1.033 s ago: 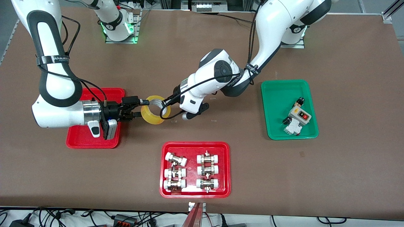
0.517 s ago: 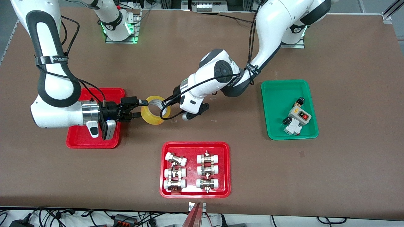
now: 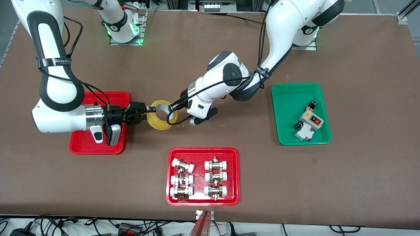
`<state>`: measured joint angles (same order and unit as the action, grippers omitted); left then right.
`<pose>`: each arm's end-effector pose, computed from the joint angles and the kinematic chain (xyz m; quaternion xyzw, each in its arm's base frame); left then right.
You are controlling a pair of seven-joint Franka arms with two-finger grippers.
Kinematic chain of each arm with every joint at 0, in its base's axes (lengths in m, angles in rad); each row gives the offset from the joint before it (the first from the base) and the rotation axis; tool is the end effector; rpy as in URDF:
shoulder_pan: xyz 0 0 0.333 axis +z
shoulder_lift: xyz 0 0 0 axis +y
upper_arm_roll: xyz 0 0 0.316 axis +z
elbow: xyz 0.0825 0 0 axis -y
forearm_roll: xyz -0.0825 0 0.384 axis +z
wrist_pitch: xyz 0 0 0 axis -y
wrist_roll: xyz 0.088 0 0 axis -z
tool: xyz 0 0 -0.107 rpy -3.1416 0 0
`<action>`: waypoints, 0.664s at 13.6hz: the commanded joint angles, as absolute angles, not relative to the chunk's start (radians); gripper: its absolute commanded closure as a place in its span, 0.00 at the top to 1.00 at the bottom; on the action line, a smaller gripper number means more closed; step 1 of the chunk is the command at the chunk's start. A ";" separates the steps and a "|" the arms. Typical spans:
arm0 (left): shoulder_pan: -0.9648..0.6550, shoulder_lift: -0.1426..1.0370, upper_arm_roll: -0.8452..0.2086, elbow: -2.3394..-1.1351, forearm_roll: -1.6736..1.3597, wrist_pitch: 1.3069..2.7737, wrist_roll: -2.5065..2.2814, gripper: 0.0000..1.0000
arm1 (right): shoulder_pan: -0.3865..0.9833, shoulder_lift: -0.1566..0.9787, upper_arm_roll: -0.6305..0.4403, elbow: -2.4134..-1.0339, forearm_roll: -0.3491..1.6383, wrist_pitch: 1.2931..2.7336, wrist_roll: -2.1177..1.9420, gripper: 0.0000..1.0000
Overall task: Left arm passes tape to right arm into tray
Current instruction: 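Grasp the tape roll with the right gripper beside the left gripper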
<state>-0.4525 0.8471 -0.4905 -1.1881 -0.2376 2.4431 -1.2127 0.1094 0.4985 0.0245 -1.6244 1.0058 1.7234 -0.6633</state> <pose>0.5664 -0.5569 0.3665 0.8892 0.3030 -0.1093 0.3249 0.6399 0.1628 0.3447 -0.8534 -0.1787 0.0483 0.4873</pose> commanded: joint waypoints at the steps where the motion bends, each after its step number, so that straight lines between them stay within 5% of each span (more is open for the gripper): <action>1: -0.468 0.861 -0.483 -1.146 -0.253 2.442 -1.218 0.00 | 0.109 0.500 0.023 -1.617 1.017 1.718 -0.680 0.32; 5: -0.460 0.854 -0.483 -1.149 -0.247 2.431 -1.281 0.00 | 0.110 0.500 0.023 -1.617 1.017 1.720 -0.680 0.30; 6: -0.460 0.853 -0.483 -1.150 -0.247 2.430 -1.281 0.07 | 0.110 0.500 0.023 -1.617 1.017 1.720 -0.681 0.30; 7: -0.459 0.851 -0.483 -1.152 -0.252 2.430 -1.282 0.23 | 0.110 0.500 0.023 -1.617 1.017 1.720 -0.681 0.30; 8: -0.454 0.851 -0.482 -1.158 -0.241 2.431 -1.278 0.74 | 0.110 0.500 0.023 -1.617 1.017 1.720 -0.681 0.30; 9: -0.456 0.850 -0.471 -1.160 -0.195 2.431 -1.266 1.00 | 0.110 0.500 0.023 -1.617 1.017 1.720 -0.681 0.30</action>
<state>-0.4526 0.8471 -0.4890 -1.1873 -0.2311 2.4428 -1.2526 0.1099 0.4988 0.0244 -1.6244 1.0072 1.7244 -0.6641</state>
